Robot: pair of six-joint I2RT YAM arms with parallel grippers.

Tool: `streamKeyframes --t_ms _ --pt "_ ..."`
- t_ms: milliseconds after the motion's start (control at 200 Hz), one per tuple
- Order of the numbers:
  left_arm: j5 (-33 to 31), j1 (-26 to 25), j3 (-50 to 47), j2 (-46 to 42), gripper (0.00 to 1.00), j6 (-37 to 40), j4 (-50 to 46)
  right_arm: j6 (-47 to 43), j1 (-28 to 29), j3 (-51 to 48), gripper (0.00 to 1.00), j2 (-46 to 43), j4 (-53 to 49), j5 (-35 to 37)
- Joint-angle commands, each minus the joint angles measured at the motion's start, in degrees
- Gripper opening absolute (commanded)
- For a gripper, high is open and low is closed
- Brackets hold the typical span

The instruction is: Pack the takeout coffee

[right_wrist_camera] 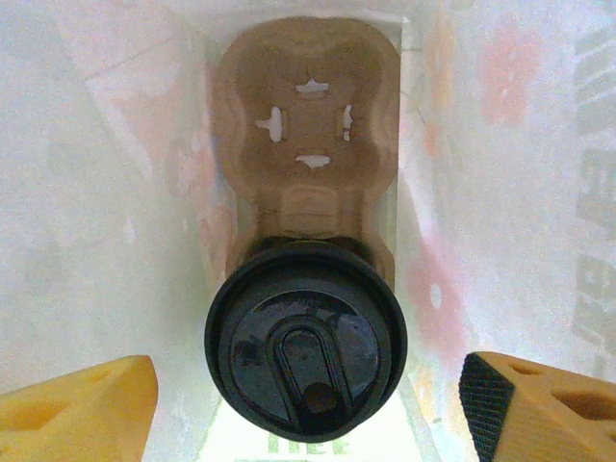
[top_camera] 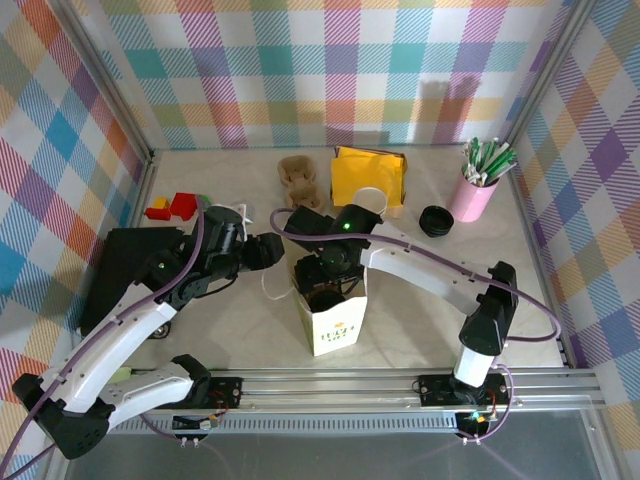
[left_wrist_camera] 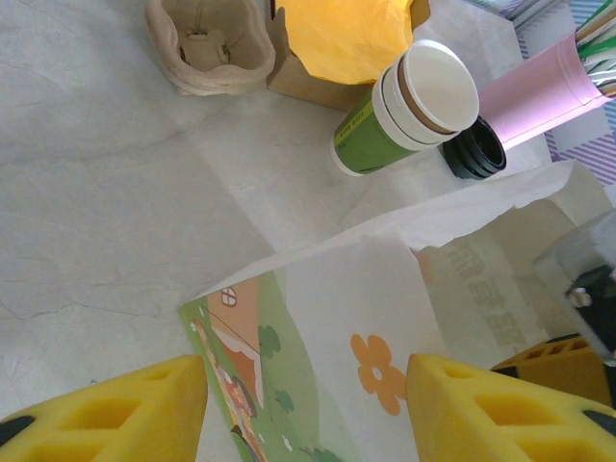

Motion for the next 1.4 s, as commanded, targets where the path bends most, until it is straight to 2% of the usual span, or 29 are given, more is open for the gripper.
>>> streamKeyframes --t_ms 0,705,1130,1395 --pt "0.4 0.5 0.1 0.1 0.57 0.9 1.2 -0.5 0.5 2.8 0.83 -1.8 -3.0 1.0" --pt "0.3 0.6 0.7 0.3 0.57 1.0 1.0 -3.2 0.5 12.0 0.82 -5.1 -5.4 2.8" --pt "0.4 0.5 2.1 0.6 0.57 1.2 0.5 -6.6 0.5 18.3 0.81 -9.0 -5.3 6.3" --pt "1.4 0.5 6.4 2.1 0.57 2.6 -1.8 -9.5 -0.8 22.0 0.8 -13.7 -5.5 10.5"
